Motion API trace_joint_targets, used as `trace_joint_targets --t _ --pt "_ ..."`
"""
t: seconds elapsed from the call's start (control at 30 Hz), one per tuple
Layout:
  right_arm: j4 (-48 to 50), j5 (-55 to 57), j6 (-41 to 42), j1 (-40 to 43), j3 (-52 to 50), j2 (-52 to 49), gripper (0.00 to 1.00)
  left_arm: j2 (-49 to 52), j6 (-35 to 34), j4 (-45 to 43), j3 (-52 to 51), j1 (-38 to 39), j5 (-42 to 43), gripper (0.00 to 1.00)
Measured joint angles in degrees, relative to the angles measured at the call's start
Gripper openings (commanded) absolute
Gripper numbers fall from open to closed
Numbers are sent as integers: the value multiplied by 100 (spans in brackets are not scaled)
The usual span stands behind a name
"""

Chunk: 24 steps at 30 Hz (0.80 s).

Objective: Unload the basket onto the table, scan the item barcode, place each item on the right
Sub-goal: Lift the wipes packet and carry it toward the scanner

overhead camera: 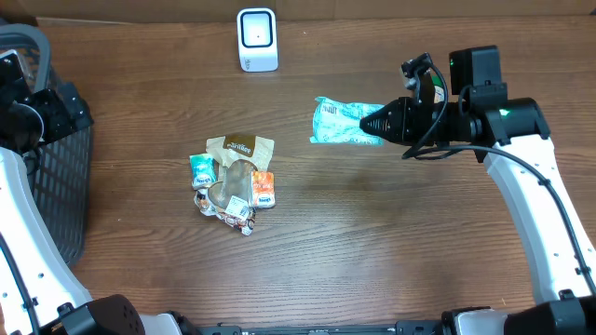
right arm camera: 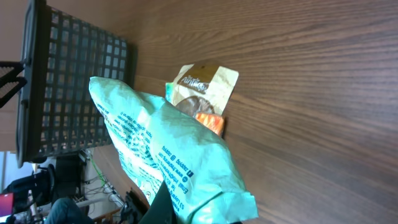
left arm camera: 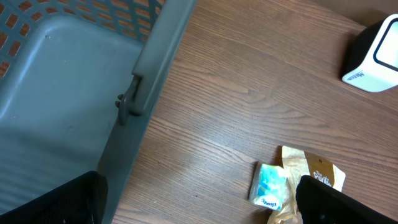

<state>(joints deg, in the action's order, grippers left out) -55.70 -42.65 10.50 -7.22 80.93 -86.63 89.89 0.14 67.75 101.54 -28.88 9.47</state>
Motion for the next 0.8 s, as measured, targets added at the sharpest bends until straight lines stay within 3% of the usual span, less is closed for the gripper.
trace_joint_targets --t 0.2,0.3,0.47,0.63,0.8 --pt "-269 9 -4 -48 7 92 4 0 0 -2 0 0 0 100" --pt "-1008 509 0 -313 710 -146 4 0 0 -2 0 0 -2 100" --pt "-2251 1639 4 -1073 3606 -1412 4 0 0 -4 0 0 -2 100" --pt "-2667 2754 -4 -1528 6435 -3154 4 0 0 -2 0 0 2 100" --pt "-1554 4301 -109 -1716 6975 -4256 4 0 0 4 0 0 0 100"
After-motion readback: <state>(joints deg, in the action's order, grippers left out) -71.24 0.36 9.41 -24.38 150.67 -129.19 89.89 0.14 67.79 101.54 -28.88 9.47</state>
